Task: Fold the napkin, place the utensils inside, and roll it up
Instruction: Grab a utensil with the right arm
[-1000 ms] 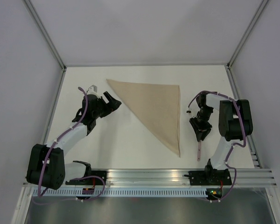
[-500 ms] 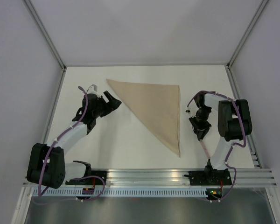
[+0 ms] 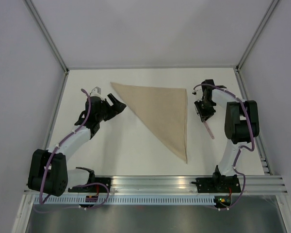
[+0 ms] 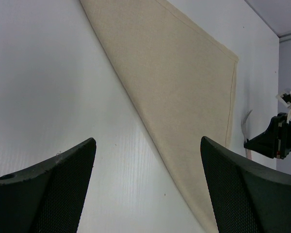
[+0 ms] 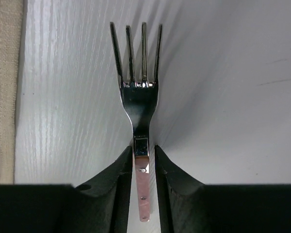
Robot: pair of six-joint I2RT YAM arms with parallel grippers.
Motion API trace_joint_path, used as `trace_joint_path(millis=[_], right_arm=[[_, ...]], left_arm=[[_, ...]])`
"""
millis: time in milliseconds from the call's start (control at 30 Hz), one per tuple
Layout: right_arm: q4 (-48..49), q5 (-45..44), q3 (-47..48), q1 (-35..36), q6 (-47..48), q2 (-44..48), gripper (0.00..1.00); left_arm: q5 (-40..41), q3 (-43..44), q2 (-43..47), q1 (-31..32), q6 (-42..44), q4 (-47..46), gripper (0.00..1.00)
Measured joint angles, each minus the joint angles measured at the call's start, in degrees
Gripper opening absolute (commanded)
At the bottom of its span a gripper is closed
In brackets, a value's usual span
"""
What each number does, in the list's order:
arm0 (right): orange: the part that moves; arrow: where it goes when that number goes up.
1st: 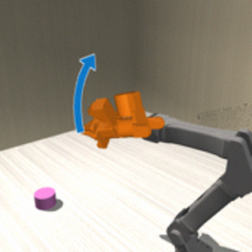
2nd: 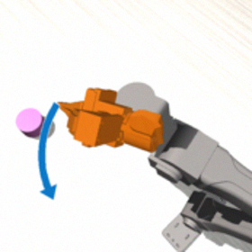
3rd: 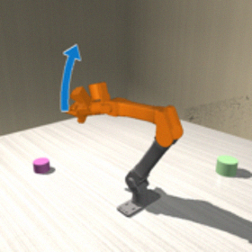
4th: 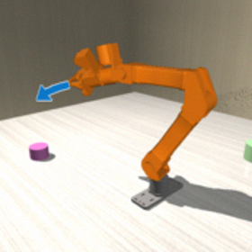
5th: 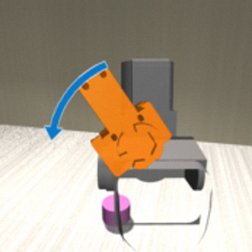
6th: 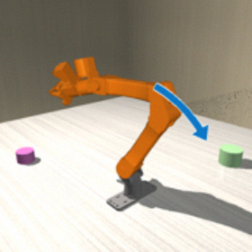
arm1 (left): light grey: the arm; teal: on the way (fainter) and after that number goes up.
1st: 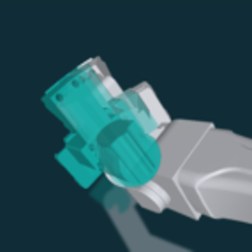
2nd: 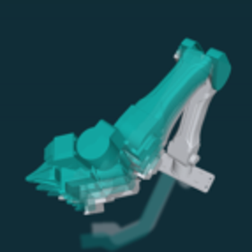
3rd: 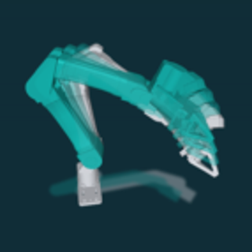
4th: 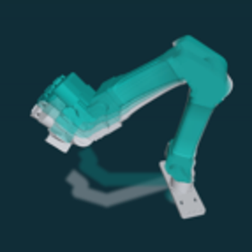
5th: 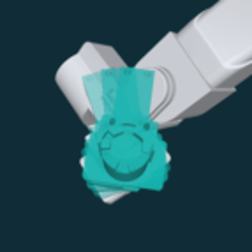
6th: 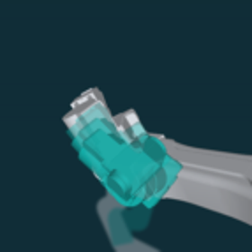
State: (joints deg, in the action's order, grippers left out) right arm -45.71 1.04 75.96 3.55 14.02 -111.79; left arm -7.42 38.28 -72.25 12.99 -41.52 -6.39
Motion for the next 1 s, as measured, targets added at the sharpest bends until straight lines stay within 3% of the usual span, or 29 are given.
trace_joint_path(millis=[167,533,700,767,867,1000], right_arm=[[3.0,-0.9,-0.5,0.0,-0.1,0.5,0.43],[6.4,-0.7,-6.9,0.0,0.9,5.0,0.41],[7.0,1.7,-7.9,-0.7,1.9,5.7,0.27],[7.0,2.7,-8.1,-1.1,2.3,5.9,0.12],[6.9,3.9,-8.1,-2.0,2.8,6.1,0.01],[4.4,5.4,-7.2,-2.4,2.8,6.4,0.01]], left_arm=[[0.1,0.0,0.7,0.0,0.6,0.9,0.92],[0.9,0.2,4.0,0.0,1.2,3.5,0.92],[1.4,0.3,5.8,0.0,1.6,4.9,0.92],[1.4,0.6,6.9,0.0,1.9,5.8,0.92],[1.4,1.4,8.2,0.0,2.2,7.6,0.91],[1.8,3.3,11.0,0.0,3.2,11.0,0.92]])
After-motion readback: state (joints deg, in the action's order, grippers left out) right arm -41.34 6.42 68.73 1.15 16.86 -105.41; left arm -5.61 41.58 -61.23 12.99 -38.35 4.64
